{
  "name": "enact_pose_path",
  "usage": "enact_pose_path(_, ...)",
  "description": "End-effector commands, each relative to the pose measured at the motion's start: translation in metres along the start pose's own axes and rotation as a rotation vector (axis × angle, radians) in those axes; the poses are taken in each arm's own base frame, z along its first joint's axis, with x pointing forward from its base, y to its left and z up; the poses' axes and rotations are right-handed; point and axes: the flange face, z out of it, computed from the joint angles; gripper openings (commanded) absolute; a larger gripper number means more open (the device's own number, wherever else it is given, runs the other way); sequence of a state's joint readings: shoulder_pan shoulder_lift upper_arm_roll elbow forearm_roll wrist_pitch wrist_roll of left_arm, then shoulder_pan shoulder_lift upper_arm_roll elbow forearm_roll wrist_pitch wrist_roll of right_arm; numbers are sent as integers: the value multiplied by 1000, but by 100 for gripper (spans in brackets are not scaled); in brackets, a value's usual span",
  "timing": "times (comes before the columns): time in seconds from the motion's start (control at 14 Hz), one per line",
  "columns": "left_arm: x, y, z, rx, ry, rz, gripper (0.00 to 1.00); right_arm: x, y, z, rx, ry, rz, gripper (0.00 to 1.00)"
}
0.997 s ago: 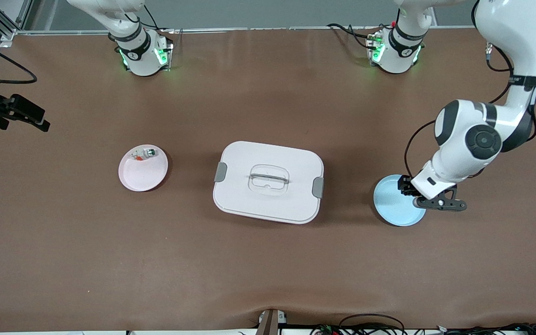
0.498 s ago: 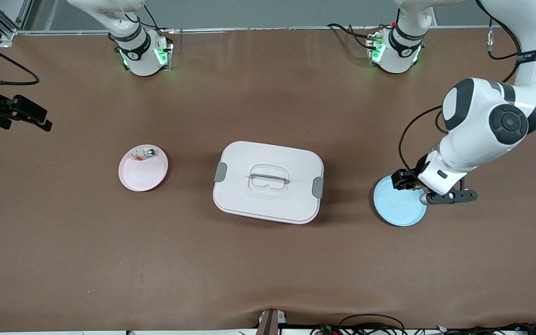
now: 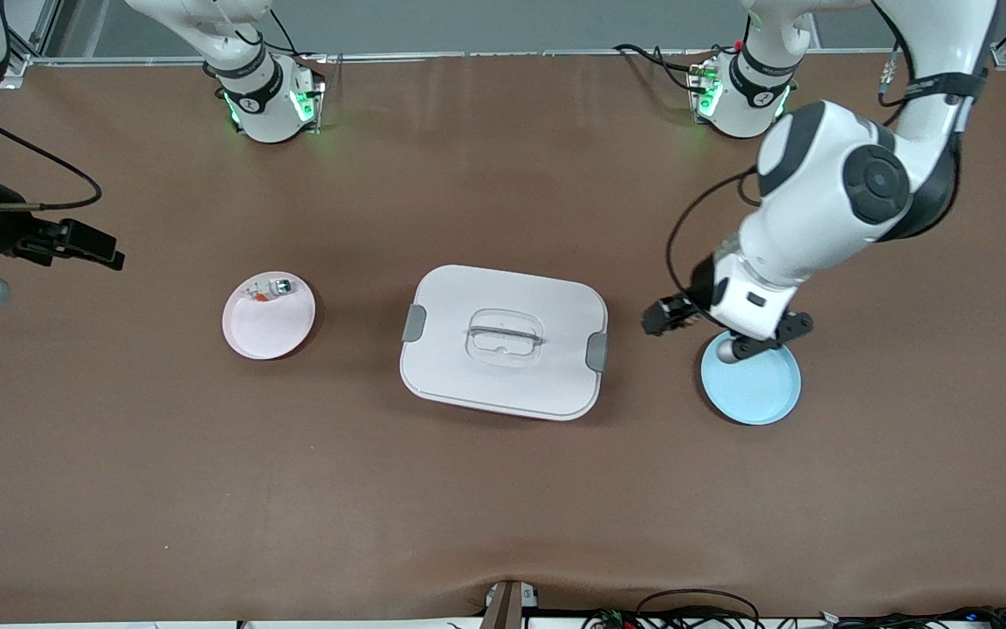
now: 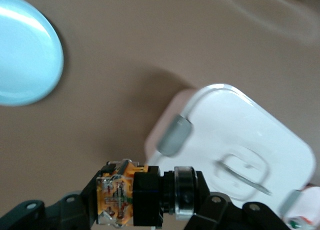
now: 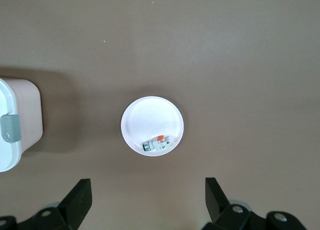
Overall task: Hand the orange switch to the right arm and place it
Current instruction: 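Lift the switch with the left gripper while the right gripper reaches over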
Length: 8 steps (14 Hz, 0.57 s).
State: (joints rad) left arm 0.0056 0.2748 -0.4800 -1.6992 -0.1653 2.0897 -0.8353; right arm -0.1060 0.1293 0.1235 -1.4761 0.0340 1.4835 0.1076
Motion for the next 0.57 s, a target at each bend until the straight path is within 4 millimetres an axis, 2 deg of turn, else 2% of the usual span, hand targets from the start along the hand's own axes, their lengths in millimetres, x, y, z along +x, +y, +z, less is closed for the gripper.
enact_pose_path(0.0, -36, 50, 2, -39, -53, -141, 0, 6, 9, 15, 2, -54, 10, 100)
enact_pose_path(0.21, -79, 99, 14, -57, -112, -350, 0, 7, -7, 19, 28, -53, -4, 100)
enact_pose_path(0.36, -94, 120, 20, -58, -138, -514, 0, 6, -34, 21, 149, -48, -25, 100)
enact_pose_path(0.5, -110, 137, 22, -64, -160, -595, 0, 10, -47, 47, 274, -23, -1, 100)
